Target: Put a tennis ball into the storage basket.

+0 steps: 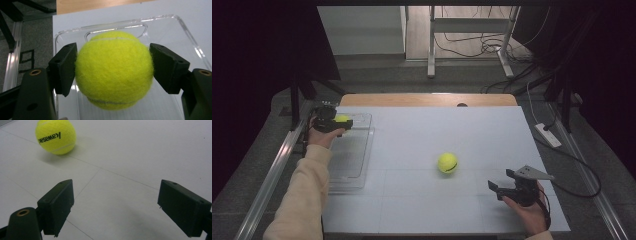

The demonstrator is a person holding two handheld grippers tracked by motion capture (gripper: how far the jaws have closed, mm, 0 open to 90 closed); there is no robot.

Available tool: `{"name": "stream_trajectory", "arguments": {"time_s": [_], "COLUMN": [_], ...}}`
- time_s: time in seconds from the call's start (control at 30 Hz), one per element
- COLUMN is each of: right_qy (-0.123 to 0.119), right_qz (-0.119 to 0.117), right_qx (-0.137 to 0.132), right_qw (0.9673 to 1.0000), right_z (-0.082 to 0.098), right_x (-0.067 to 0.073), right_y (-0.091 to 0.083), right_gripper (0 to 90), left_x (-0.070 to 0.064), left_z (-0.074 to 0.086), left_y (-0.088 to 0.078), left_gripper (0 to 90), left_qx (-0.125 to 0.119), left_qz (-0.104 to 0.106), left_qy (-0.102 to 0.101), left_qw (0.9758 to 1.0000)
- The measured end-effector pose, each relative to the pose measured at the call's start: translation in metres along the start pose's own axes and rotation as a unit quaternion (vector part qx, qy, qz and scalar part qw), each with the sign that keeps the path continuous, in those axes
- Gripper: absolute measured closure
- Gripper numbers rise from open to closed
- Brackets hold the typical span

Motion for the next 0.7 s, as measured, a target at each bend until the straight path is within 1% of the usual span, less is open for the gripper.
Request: {"name": "stream_trajectory", "arguments": {"time_s": [0.1,0.3,0.47,0.53,0.63,0.7], "right_qy": [0.001,0.003,0.002,0.001,0.002,0.003], "right_qz": [0.0,0.0,0.0,0.0,0.0,-0.001], "right_qx": [0.0,0.0,0.001,0.002,0.002,0.002], "right_qw": [1.0,1.0,1.0,1.0,1.0,1.0], "right_z": [0.0001,0.0003,0.0009,0.001,0.0012,0.0012], "right_x": [0.0001,-0.0005,-0.0001,-0.0007,-0.0011,-0.001], "right_y": [-0.0003,-0.0006,0.0002,0.0009,0.0011,0.0007], "right_gripper": [13.5,13.5,13.6,13.5,13.6,13.6], "left_x": [0.0009,0.0012,0.0013,0.0012,0.0014,0.0021], "left_z": [0.0014,0.0032,0.0062,0.0066,0.0071,0.0069], "left_y": [0.0027,0.0043,0.0062,0.007,0.0073,0.0069], "left_gripper": [27.2,27.1,27.1,27.0,27.0,27.0], "left_qx": [0.006,0.015,0.025,0.026,0.027,0.027], "left_qz": [-0.005,-0.007,-0.009,-0.009,-0.01,-0.01], "left_qy": [0.002,0.002,0.006,0.008,0.004,0.005], "left_qw": [1.0,0.9999,0.9996,0.9996,0.9996,0.9996]}}
Point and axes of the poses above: each handheld gripper's, and its own axes: y roughly forward along the jaws, z roughly out of its underside, x roughly to its left, the point moved 8 cm from there along y, roughly forward along the jaws, and after that the axes turned 10 degrees about -x, right-handed, at the moved point
